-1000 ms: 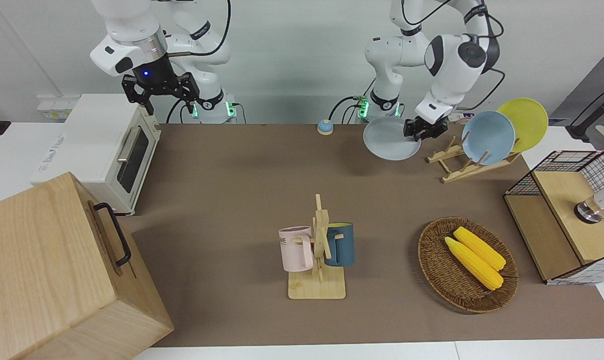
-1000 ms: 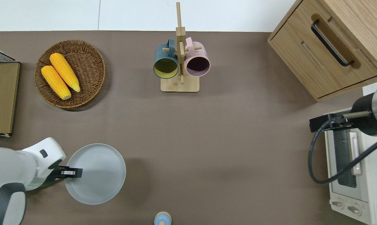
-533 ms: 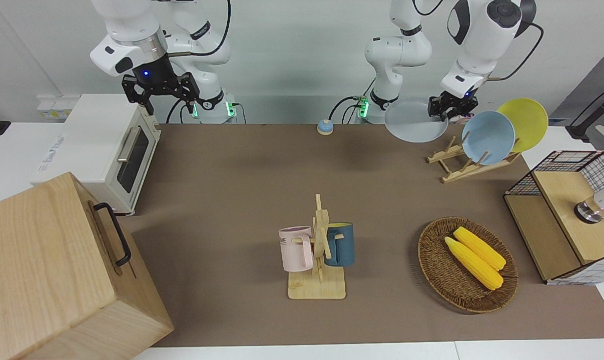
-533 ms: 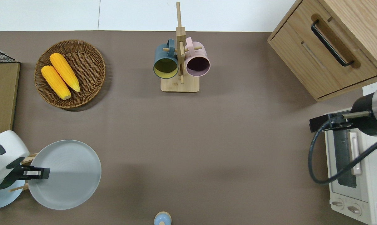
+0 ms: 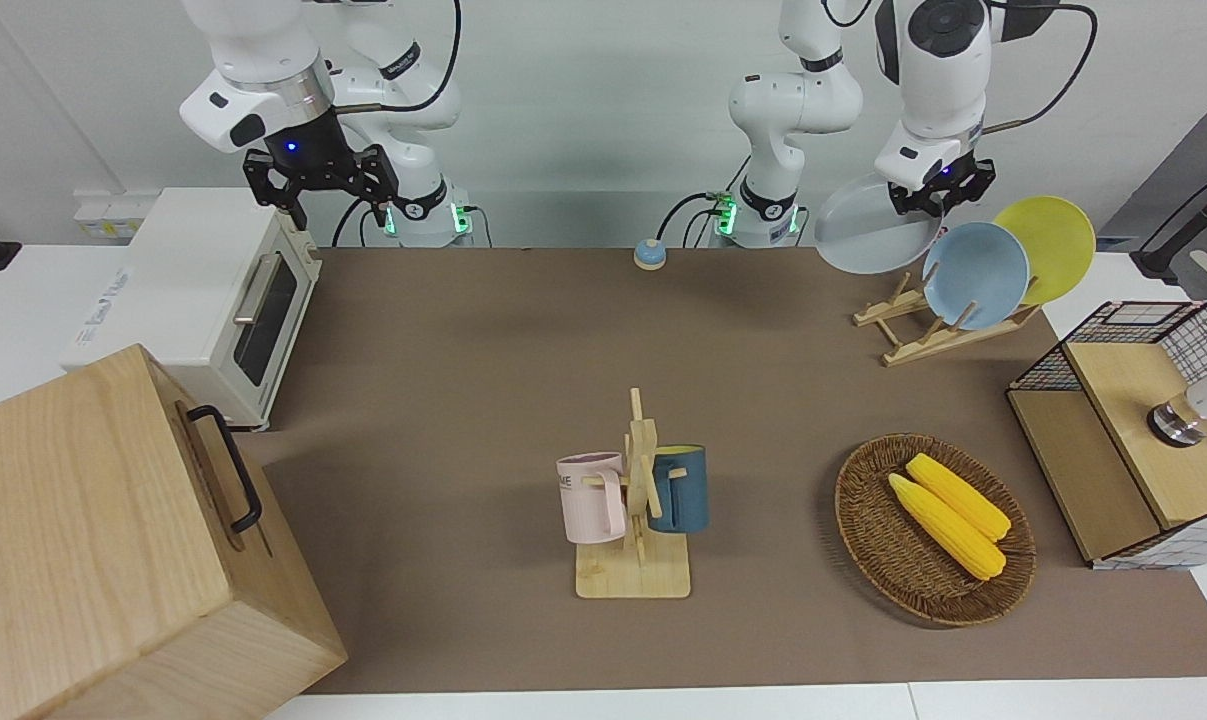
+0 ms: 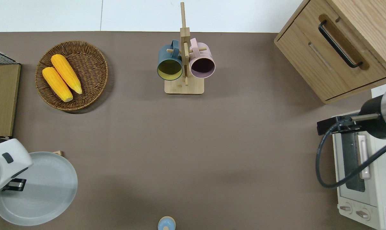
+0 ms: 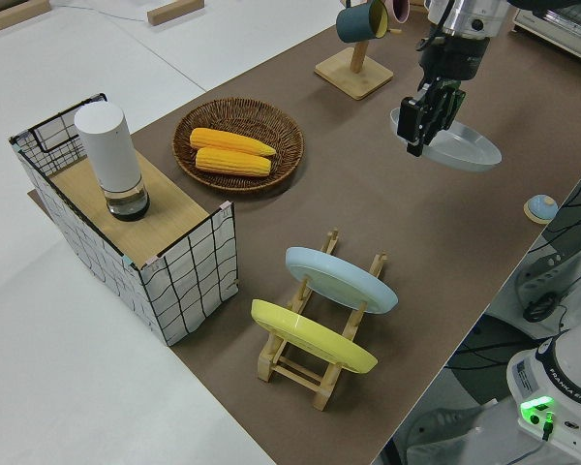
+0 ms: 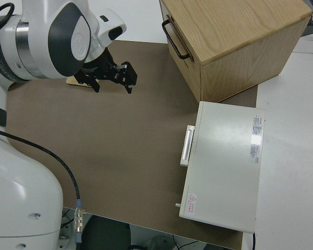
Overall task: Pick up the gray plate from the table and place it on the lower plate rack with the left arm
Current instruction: 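Lift the gray plate with the left gripper toward the plate rack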
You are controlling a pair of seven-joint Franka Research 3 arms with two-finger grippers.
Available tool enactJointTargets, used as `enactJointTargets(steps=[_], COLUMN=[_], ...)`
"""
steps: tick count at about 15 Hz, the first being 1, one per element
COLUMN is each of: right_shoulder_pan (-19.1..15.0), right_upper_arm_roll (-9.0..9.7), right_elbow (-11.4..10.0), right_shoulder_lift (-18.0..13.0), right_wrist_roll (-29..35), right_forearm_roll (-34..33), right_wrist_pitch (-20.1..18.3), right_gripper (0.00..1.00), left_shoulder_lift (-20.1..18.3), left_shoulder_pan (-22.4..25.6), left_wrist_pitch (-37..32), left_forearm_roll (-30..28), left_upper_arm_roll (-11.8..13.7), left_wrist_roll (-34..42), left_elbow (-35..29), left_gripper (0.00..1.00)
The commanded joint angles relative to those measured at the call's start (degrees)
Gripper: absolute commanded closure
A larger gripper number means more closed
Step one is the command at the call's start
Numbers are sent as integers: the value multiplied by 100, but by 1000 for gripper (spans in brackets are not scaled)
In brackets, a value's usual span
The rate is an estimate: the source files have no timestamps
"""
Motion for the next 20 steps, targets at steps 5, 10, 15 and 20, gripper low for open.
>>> enactJointTargets(steps=[5, 10, 15, 20], right_shoulder_pan=[-41, -41, -41, -41], right_upper_arm_roll=[38, 38, 29, 38], right_elbow=[35, 35, 35, 35], right_shoulder_lift=[-14, -14, -14, -14], right_wrist_roll=[1, 1, 1, 1], right_forearm_roll=[43, 43, 43, 43], right_wrist_pitch=[-83, -83, -83, -83], right_gripper=[11, 13, 11, 11], left_shoulder_lift=[232, 486, 995, 1364], left_shoulder_pan=[-52, -53, -61, -61], left_wrist_pitch=[-595, -657, -947, -1201], left_forearm_roll=[1581, 2232, 2690, 2971], left_upper_arm_roll=[-294, -434, -566, -654], left_wrist_roll=[-273, -799, -1458, -2012], left_elbow=[-47, -442, -557, -733], left_gripper=[1000, 1000, 1000, 1000])
